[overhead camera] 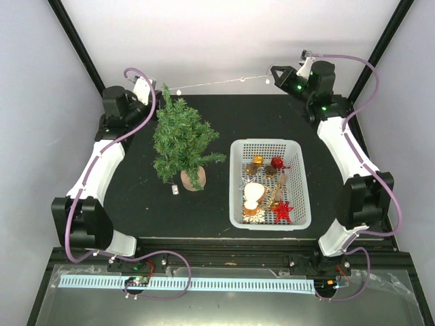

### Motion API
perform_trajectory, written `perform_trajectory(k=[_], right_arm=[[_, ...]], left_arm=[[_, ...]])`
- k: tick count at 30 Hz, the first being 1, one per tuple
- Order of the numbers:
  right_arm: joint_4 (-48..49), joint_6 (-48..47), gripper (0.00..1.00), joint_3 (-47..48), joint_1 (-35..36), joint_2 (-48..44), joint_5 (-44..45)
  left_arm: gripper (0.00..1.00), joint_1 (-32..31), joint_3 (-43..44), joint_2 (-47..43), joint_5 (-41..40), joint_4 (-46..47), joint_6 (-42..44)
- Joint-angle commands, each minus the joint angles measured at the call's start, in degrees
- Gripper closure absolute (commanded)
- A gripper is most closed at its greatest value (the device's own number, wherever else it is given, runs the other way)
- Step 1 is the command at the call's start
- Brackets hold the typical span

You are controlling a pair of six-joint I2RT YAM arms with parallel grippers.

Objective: Decorate the small christmas tree

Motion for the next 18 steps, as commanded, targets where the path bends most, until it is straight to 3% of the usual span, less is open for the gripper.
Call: perform_trajectory(k=[1, 18], right_arm=[[-4.3, -5.2, 0.99, -1.3, -1.6, -3.0, 7.3], [-12.0, -12.5, 0.99, -13.7, -1.3, -19.1, 17.7]], left_arm=[[0.98, 0.0, 1.2, 2.0, -3.9, 1.0, 1.1], [0.98, -3.7, 1.4, 3.7, -3.1, 0.2, 2.1]])
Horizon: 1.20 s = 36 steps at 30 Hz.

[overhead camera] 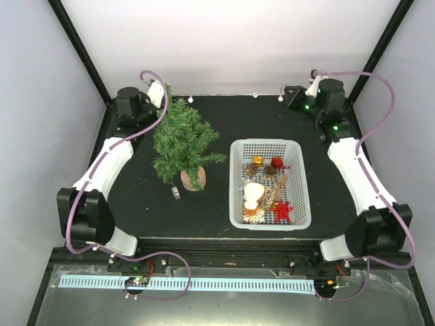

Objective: Decorate the small christmas tree

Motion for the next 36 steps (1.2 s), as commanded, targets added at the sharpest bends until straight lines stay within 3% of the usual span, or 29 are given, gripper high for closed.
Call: perform_trajectory(k=[1, 6, 10, 16, 23, 36], right_arm=[[-1.8, -3.8, 0.99, -3.6, -1.3, -7.6, 7.6], [-4.2, -5.0, 0.99, -7.3, -0.7, -12.8, 7.2], [-4.6, -5.0, 0.99, -8.9, -0.4, -13.9, 6.8], [-4.1, -4.1, 0.99, -9.7, 0.0, -14.5, 6.6], [-4.6, -4.0, 0.99, -8.8, 0.6, -13.9, 6.0], [-6.6, -7.1, 0.99, -8.4, 3.7, -17.8, 6.7]], left_arm=[[0.98, 0.9, 1.6, 0.1, -2.0, -0.1, 0.4], [0.97, 0.9, 2.5, 0.5, 1.5, -2.3, 2.0], [0.89, 0.9, 3.4, 1.2, 7.3, -4.4, 3.8], [0.54, 0.9, 4.9, 1.1, 13.5, -8.9, 8.6], [0.23, 2.3, 4.8, 0.2, 13.5, -8.2, 8.7], [0.2, 6.5, 5.1, 0.1, 1.5, -3.9, 1.9]])
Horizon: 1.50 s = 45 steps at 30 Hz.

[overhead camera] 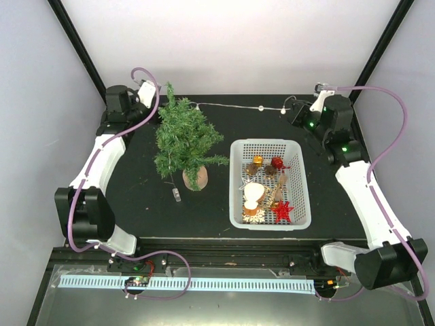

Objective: Decorate the small christmas tree

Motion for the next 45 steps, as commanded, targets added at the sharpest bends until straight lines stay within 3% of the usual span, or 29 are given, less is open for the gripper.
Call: perform_trajectory(k=[1, 6, 13, 19, 21, 23, 27, 32, 37, 45], right_arm=[[-1.7, -2.5, 0.99, 1.4, 1.2, -3.6, 1.4], [-4.5, -3.6, 0.99, 1.6, 3.1, -5.6, 1.6], [-4.6, -3.1, 0.99, 1.7, 3.3, -5.7, 1.7], [-4.6, -3.1, 0.99, 2.4, 3.2, -4.8, 1.6], [-4.6, -2.9, 0.99, 2.6, 3.3, -4.5, 1.2], [-4.8, -3.0, 0.99, 2.7, 3.6, -4.4, 1.2], [-5.8, -4.5, 0.99, 3.0, 5.1, -4.2, 3.4], [-6.4, -5.0, 0.99, 3.5, 5.9, -4.6, 3.9], [-8.3, -6.8, 0.99, 5.7, 8.1, -5.2, 5.6], [-11.8, -8.5, 0.99, 12.4, 10.6, -6.9, 7.4]], left_arm=[[0.19, 2.2, 2.7, -1.1, -5.1, 3.3, -3.9], [0.17, 3.4, 4.1, -1.9, -1.0, 1.8, -3.5], [0.17, 3.3, 7.9, 0.2, 23.7, -8.5, 5.3], [0.2, 3.7, 13.0, 4.4, 28.9, -17.4, 9.6], [0.2, 3.8, 13.1, 4.4, 27.9, -17.3, 9.8], [0.1, 4.1, 12.2, 3.7, 23.6, -14.2, 6.9], [0.02, 6.3, 9.1, 0.6, 21.0, -7.1, 1.1], [0.01, 8.9, 7.1, -2.2, 18.9, -2.3, -4.5], [0.01, 9.6, 2.1, -8.8, 10.4, 2.9, -6.5], [0.01, 10.0, 0.1, -22.0, 11.4, 2.2, -9.8]])
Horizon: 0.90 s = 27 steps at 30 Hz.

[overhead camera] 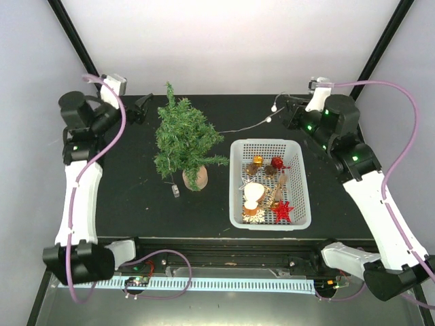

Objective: Decorate the small christmas tree

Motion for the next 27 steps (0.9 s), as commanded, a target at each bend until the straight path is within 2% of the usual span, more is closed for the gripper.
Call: perform_trajectory(k=[1, 7, 12, 21, 27], right_arm=[[-1.8, -2.3, 0.99, 4.5, 1.0, -2.4, 2.5], [-2.6, -3.0, 0.99, 7.0, 2.5, -3.0, 2.4], [-4.7, -2.8, 0.99, 9.3, 5.6, -2.8, 1.8], [-12.0, -3.3, 0.99, 11.3, 22.4, -2.1, 9.5], [-16.5, -3.6, 0.99, 15.0, 32.4, -0.4, 16.7]], left_arm=[[0.01, 0.4, 1.5, -6.4, 0.4, 1.3, -3.3], [0.01, 0.3, 3.9, -11.0, 7.5, -3.2, -5.1], [0.01, 0.0, 5.7, -13.1, 17.8, -7.3, -3.3], [0.01, -4.2, 11.7, -15.2, 31.0, -22.1, 6.6], [0.01, -9.8, 13.8, -15.7, 34.6, -27.3, 7.3]])
